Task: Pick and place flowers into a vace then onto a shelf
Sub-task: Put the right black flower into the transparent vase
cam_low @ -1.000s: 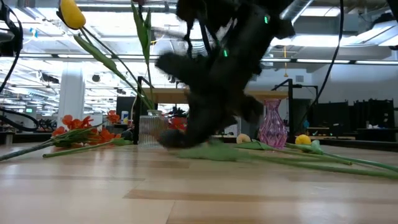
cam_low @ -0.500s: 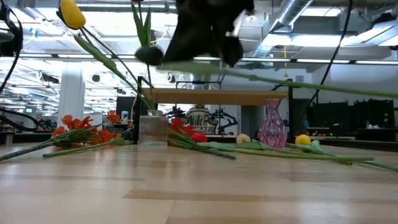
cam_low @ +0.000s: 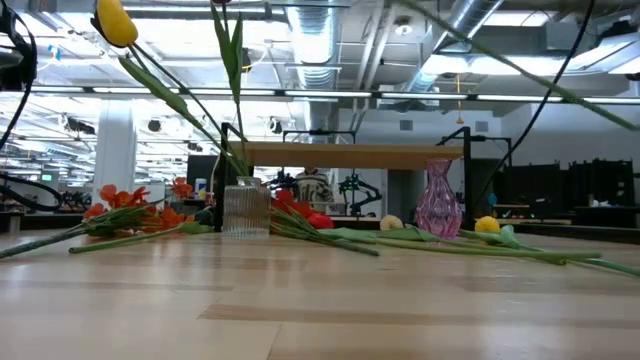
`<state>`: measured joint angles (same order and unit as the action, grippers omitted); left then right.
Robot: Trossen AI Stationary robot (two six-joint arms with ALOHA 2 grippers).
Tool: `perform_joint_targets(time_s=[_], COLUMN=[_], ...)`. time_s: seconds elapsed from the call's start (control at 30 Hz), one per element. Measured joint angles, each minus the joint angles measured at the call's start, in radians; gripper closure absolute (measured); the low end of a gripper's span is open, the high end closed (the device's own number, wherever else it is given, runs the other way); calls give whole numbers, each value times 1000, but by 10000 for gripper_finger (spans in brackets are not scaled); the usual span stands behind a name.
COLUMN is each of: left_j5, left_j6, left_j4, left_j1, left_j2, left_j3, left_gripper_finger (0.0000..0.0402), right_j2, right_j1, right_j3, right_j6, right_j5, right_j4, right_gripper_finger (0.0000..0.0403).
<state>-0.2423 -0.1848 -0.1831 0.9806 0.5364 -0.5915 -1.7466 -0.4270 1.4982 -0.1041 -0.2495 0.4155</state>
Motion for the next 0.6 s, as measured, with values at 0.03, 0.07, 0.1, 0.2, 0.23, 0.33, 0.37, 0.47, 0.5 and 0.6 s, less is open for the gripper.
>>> perform_joint_targets(time_s=[0.03, 0.07, 0.1, 0.2, 0.23, 0.33, 0.37, 0.47, 0.5, 0.6], left_j5=[0, -3, -8, -38, -52, -77, -77, -32, -9, 44], left_j6=[0, 0, 0, 0, 0, 0, 0, 20, 40, 99], left_j4=[-1, -3, -7, -16, -20, -40, -52, -31, -10, 104], left_j1=[0, 0, 0, 0, 0, 0, 0, 0, 0, 0], left_j2=[0, 0, 0, -1, -1, -1, -1, -17, -25, -55], left_j3=[0, 0, 0, 0, 0, 0, 0, -21, -38, -96], left_gripper_finger=[386, 386, 386, 386, 386, 386, 386, 386, 386, 386], right_j2=[4, 7, 8, 8, 10, 23, 24, 45, 56, 104], right_j1=[-10, -14, -14, 8, 18, 62, 79, 136, 159, 231], right_j3=[0, 0, 0, 0, 0, 0, 0, -2, -1, 0], right_j6=[40, 72, 94, 162, 189, 280, 310, 380, 393, 399], right_j5=[-22, -59, -102, -236, -276, -335, -332, -317, -293, -187], right_j4=[-10, -24, -36, -110, -138, -234, -274, -323, -345, -358], right_gripper_finger=[402, 402, 402, 403, 403, 403, 403, 403, 403, 403])
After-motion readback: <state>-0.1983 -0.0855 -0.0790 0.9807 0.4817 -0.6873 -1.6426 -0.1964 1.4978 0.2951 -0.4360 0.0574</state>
